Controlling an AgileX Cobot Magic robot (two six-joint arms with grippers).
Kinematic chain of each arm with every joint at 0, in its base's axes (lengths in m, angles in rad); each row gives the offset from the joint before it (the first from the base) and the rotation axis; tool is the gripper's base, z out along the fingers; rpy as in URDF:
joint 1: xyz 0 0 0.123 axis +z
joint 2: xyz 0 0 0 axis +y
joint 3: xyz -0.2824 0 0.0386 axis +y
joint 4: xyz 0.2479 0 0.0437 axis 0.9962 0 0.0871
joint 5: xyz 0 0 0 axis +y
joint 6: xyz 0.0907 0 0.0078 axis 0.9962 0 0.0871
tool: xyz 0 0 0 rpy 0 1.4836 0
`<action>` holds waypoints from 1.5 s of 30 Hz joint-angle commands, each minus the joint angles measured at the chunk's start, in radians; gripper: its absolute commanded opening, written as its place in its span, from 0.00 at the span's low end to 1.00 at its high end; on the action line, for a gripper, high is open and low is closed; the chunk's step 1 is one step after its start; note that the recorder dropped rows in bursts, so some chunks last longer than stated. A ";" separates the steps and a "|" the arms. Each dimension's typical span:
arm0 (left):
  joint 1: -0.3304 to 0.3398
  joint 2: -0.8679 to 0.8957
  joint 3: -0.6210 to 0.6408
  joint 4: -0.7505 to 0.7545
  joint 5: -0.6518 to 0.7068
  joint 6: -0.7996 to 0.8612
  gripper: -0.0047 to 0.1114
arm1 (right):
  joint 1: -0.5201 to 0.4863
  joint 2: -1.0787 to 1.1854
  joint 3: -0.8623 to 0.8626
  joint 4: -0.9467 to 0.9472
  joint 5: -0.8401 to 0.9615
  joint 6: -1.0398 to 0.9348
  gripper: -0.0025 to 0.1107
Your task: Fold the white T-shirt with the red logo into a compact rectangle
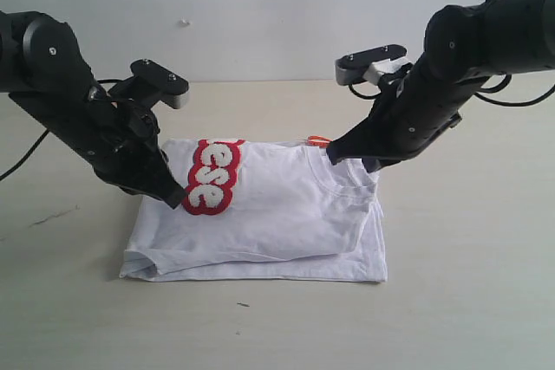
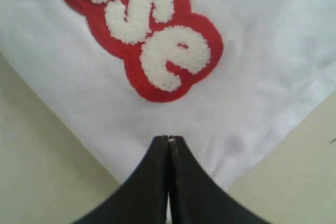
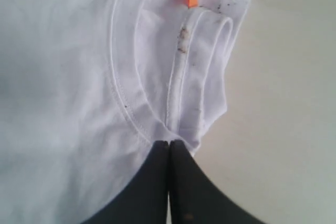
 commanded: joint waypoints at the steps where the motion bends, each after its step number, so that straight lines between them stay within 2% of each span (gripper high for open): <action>1: 0.001 -0.009 0.008 -0.032 -0.002 0.000 0.04 | 0.002 0.065 0.027 0.021 -0.012 -0.015 0.02; 9: 0.001 0.017 0.059 -0.035 -0.008 0.023 0.04 | 0.002 0.160 0.025 0.015 0.018 -0.024 0.02; 16: 0.001 0.001 0.061 -0.035 0.011 0.023 0.04 | 0.002 0.046 0.025 0.015 0.009 -0.029 0.02; 23: 0.001 -0.113 0.066 -0.046 -0.020 0.023 0.04 | 0.002 -0.145 0.025 0.033 -0.010 -0.026 0.02; 31: 0.001 -0.281 0.147 -0.120 -0.170 0.023 0.04 | 0.002 -0.221 0.025 0.035 -0.004 -0.028 0.02; 41: 0.001 -0.458 0.202 -0.164 -0.269 0.023 0.04 | 0.002 -0.364 0.027 0.038 -0.032 -0.030 0.02; 45: 0.001 -0.514 0.217 -0.191 -0.298 0.023 0.04 | 0.002 -0.486 0.087 0.058 -0.131 -0.030 0.02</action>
